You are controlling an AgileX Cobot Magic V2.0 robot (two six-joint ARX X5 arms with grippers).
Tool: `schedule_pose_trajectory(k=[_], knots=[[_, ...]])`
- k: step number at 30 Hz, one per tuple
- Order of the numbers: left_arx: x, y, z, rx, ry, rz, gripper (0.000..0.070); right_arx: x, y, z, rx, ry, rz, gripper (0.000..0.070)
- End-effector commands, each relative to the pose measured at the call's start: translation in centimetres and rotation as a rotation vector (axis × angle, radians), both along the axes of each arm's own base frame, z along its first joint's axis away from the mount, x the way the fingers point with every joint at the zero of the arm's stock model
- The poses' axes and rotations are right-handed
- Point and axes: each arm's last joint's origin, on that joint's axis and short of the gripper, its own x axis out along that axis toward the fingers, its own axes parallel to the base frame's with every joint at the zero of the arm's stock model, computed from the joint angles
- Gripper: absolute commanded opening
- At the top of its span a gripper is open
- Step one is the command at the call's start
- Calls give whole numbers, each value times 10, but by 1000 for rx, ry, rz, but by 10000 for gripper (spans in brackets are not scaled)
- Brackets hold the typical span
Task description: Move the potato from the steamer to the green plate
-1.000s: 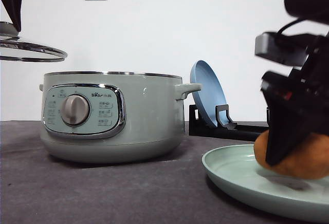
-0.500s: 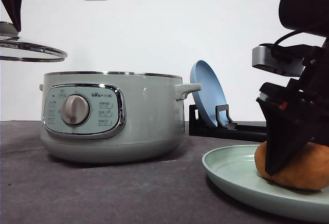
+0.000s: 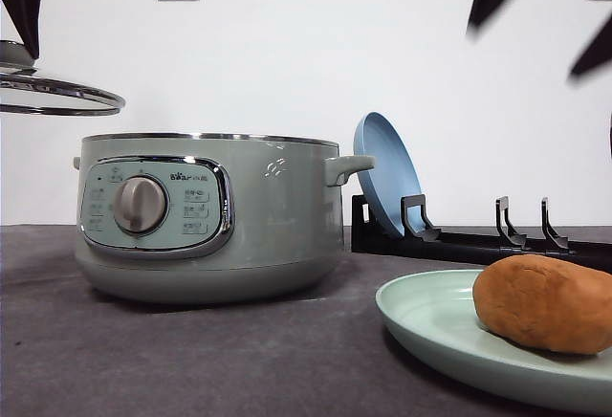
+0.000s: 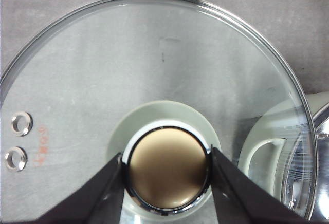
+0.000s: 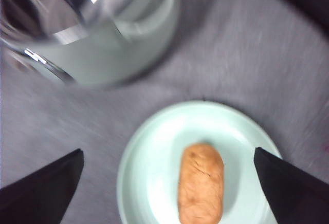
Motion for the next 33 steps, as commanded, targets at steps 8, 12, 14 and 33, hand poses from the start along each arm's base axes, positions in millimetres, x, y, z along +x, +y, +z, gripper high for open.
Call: schedule_pose_trajectory(k=[8, 12, 14, 33], knots=[[-6, -1, 19, 8, -83, -6, 0, -62, -33, 68, 127, -155, -24, 699], [-7, -1, 18, 7, -76, -5, 0, -82, -44, 78, 169, -201, -35, 699], [-7, -1, 18, 7, -71, -5, 0, -90, -49, 80, 183, -224, -46, 699], [-8, -65, 17, -10, -55, -166, 0, -101, -56, 80, 191, -253, -97, 699]])
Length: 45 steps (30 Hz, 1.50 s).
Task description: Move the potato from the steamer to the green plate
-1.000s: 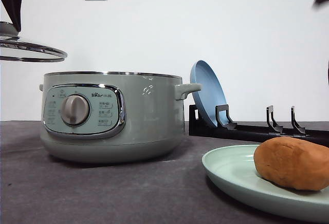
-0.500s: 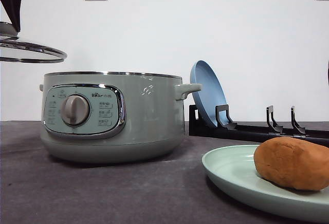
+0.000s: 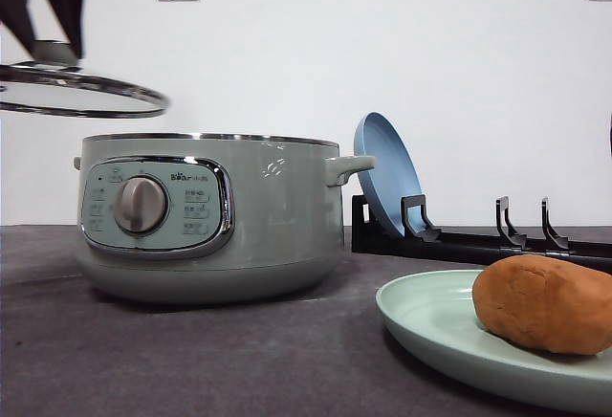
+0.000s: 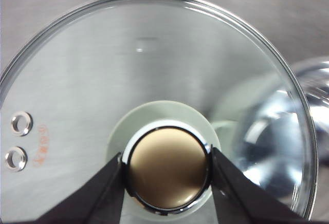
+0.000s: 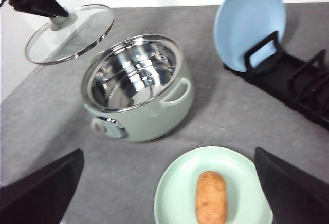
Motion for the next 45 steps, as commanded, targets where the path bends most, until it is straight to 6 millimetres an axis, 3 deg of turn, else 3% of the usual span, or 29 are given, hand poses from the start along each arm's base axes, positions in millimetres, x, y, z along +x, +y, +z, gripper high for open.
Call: schedule_pose_trajectory(k=[1, 11, 19, 30, 45], knots=[[-7, -11, 18, -11, -79, -32, 0, -1, 0, 4, 18, -7, -6, 699], [-24, -86, 18, -19, -78, -244, 0, 0, -1, 5, 10, -14, -29, 699], [-40, -126, 18, -24, -79, -364, 0, 0, -1, 5, 11, -16, -29, 699], [-45, -149, 4, -11, -52, -435, 0, 0, -1, 4, 8, -9, -28, 699], [-41, -149, -5, 45, -50, -402, 0, -1, -1, 2, 0, 8, -26, 699]])
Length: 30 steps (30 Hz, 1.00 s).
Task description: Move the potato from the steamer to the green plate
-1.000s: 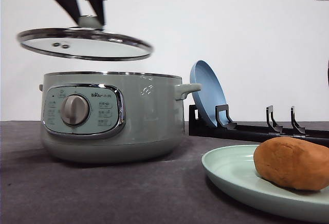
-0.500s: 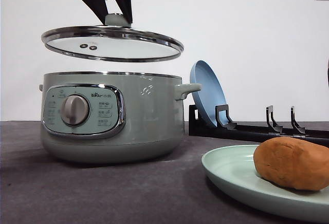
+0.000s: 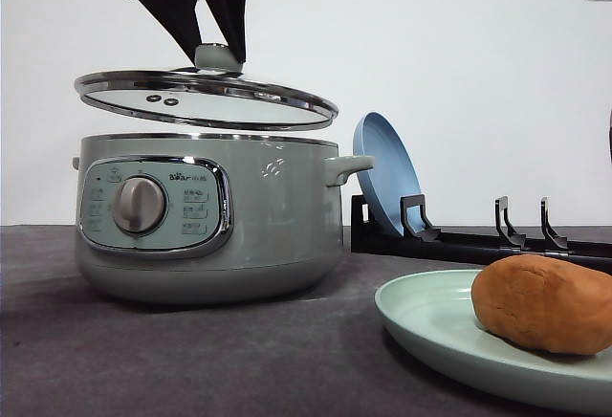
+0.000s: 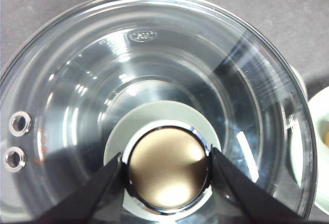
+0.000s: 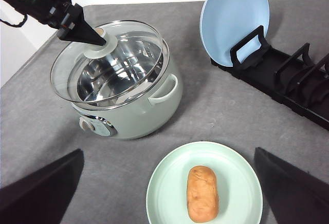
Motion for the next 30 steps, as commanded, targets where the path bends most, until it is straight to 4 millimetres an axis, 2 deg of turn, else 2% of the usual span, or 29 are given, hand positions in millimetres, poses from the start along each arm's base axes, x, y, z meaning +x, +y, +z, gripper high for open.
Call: schedule_pose_trajectory(k=[1, 11, 30], knots=[[-3, 0, 14, -21, -64, -9, 0, -1, 0, 5, 15, -11, 1, 699], [2, -3, 7, -14, -51, -9, 0, 0, 0, 5, 12, -17, 0, 699], [18, -12, -19, 20, 13, -9, 0, 0, 0, 6, 15, -33, 1, 699]])
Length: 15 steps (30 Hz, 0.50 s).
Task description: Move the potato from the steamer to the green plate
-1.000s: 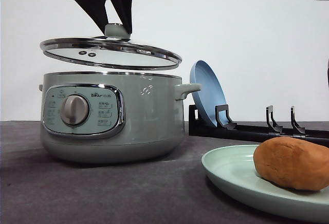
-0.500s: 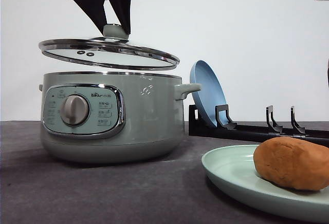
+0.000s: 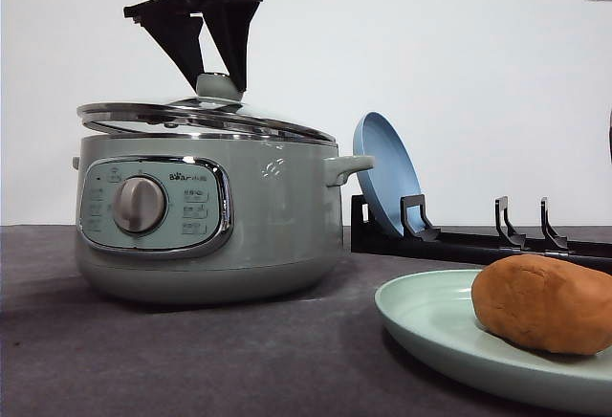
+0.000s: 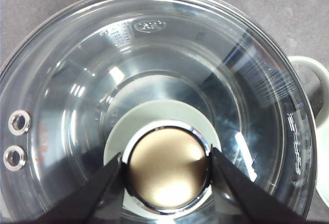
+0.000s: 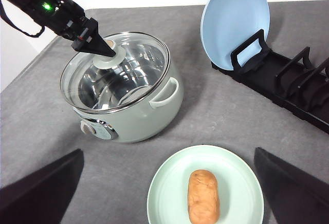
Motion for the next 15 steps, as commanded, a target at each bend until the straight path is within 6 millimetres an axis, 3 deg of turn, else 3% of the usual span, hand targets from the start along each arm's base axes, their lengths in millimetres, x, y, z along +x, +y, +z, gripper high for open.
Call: schedule_pose_trajectory(k=[1, 15], knots=[[4, -5, 3, -9, -35, -13, 0, 0, 0, 5, 8, -20, 2, 699], [11, -9, -10, -7, 2, -8, 0, -1, 0, 5, 8, -20, 3, 699]])
